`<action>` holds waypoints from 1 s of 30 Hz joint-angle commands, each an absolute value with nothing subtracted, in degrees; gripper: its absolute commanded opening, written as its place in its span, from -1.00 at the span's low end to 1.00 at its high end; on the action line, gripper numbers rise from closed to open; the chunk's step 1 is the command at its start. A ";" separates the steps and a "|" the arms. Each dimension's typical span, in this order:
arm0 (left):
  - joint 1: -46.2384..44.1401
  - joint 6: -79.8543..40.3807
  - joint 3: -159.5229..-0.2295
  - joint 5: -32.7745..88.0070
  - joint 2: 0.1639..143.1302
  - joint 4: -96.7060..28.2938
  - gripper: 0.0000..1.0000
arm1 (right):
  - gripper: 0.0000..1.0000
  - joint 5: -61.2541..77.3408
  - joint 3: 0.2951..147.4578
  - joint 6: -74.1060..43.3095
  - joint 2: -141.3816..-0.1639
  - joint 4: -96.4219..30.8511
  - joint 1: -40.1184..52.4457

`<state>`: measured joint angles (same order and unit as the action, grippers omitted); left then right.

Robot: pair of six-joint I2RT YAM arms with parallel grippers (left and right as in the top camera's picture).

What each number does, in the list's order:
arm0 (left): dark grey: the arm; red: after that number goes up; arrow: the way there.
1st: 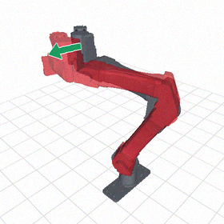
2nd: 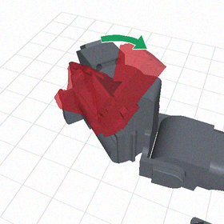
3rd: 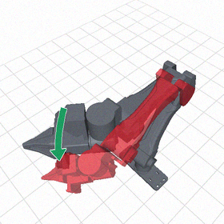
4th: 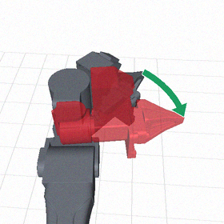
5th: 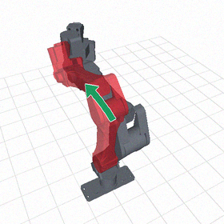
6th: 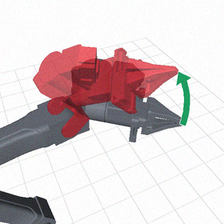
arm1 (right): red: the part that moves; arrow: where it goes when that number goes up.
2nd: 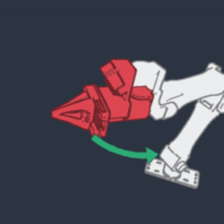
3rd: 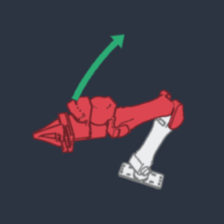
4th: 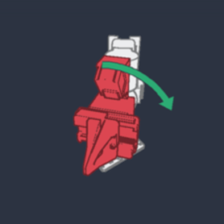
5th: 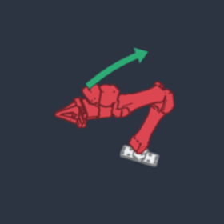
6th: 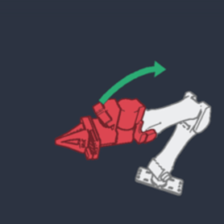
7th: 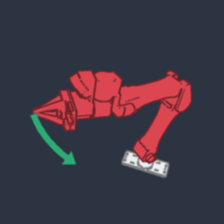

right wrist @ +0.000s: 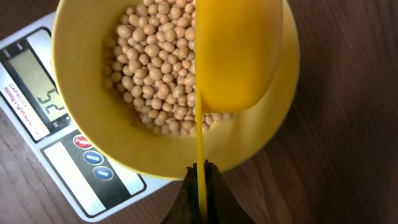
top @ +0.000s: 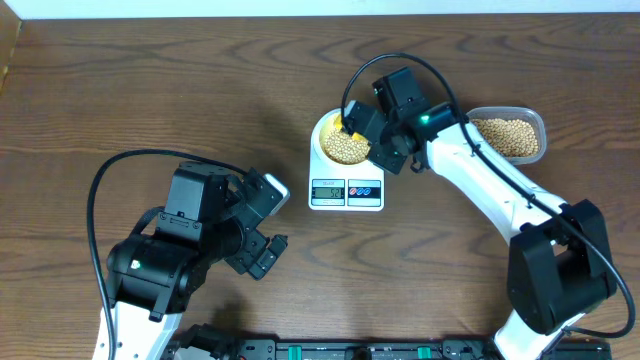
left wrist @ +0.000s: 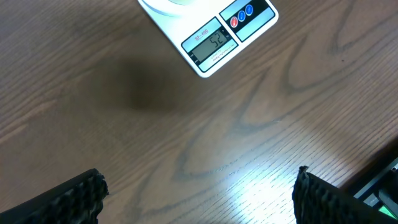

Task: Scoop item into bowl and weigh 50g on scale
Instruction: 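Carry the scoop over the yellow bowl on the scale, then tilt the scoop over the yellow bowl to add soybeans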

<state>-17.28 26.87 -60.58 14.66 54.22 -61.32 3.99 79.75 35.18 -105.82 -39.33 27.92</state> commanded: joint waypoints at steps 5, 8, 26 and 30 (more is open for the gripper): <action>-16.95 27.20 -62.37 14.28 54.24 -61.45 0.96 | -0.98 -6.13 80.84 39.99 -106.41 -39.99 31.07; -16.95 27.18 -62.37 14.28 54.24 -61.45 0.96 | -0.98 -6.39 81.95 40.40 -106.41 -40.34 31.22; -16.95 27.20 -62.39 14.28 54.24 -61.45 0.96 | -0.99 -3.77 82.56 41.25 -106.56 -41.32 31.22; -16.95 27.20 -62.39 14.28 54.24 -61.45 0.96 | -0.98 -2.22 82.56 41.21 -106.87 -42.02 31.29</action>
